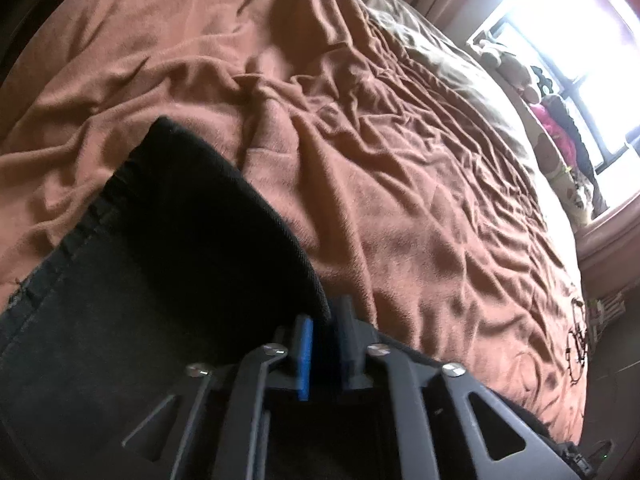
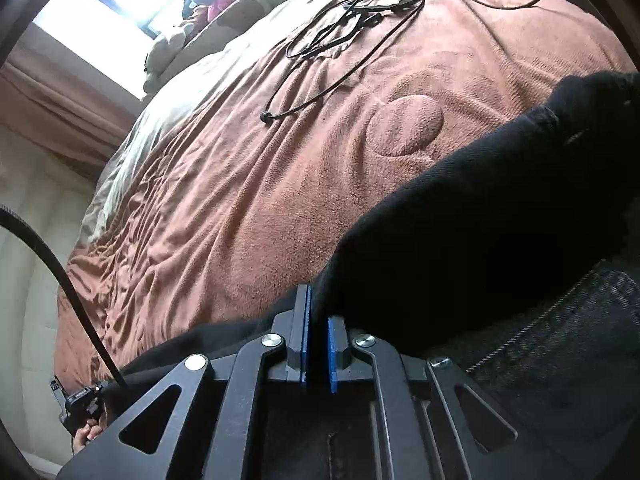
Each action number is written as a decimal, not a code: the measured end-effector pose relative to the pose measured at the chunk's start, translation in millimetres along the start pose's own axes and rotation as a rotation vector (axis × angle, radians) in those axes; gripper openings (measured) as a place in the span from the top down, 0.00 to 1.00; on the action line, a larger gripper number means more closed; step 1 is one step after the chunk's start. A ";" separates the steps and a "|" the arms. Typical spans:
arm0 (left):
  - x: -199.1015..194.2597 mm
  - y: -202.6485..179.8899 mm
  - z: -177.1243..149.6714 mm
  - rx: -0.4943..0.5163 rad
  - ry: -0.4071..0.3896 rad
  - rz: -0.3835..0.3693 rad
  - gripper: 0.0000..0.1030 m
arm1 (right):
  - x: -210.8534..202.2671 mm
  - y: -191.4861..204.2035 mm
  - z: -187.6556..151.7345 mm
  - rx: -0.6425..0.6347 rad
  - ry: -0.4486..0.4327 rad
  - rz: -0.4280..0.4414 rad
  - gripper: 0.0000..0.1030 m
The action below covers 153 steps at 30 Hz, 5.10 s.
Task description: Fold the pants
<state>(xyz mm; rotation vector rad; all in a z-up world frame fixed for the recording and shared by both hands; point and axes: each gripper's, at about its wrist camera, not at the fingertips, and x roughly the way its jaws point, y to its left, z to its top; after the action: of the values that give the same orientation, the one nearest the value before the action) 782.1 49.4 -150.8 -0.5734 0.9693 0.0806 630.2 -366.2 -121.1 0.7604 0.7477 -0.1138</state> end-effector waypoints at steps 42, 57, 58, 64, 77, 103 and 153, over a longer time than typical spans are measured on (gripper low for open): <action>-213.7 121.1 -96.7 0.131 -0.110 0.052 0.38 | -272.5 -87.9 -124.5 -0.137 -0.143 -0.001 0.30; -156.3 149.2 -119.4 0.042 -0.032 -0.002 0.41 | -301.1 -152.4 -172.3 -0.079 -0.133 -0.085 0.30; -151.6 150.0 -119.5 0.035 -0.028 -0.006 0.41 | -299.6 -154.7 -173.2 -0.075 -0.129 -0.091 0.30; -127.2 152.2 -116.8 0.008 -0.012 -0.011 0.44 | -294.3 -162.9 -169.6 -0.036 -0.135 -0.110 0.30; -111.8 147.8 -114.9 -0.018 -0.034 0.020 0.57 | -278.0 -177.5 -142.1 0.059 -0.169 -0.117 0.30; -133.4 166.5 -123.4 -0.081 0.019 -0.024 0.88 | -285.6 -184.5 -116.3 0.089 -0.243 -0.151 1.00; -151.4 172.6 -88.2 -0.172 -0.196 -0.068 0.96 | -291.4 -194.7 -107.4 0.127 -0.243 -0.050 1.00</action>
<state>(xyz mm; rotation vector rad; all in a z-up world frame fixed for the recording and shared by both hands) 574.2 180.4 -141.3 -0.7421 0.7563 0.1579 284.6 -485.6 -96.9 0.8318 0.5316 -0.2962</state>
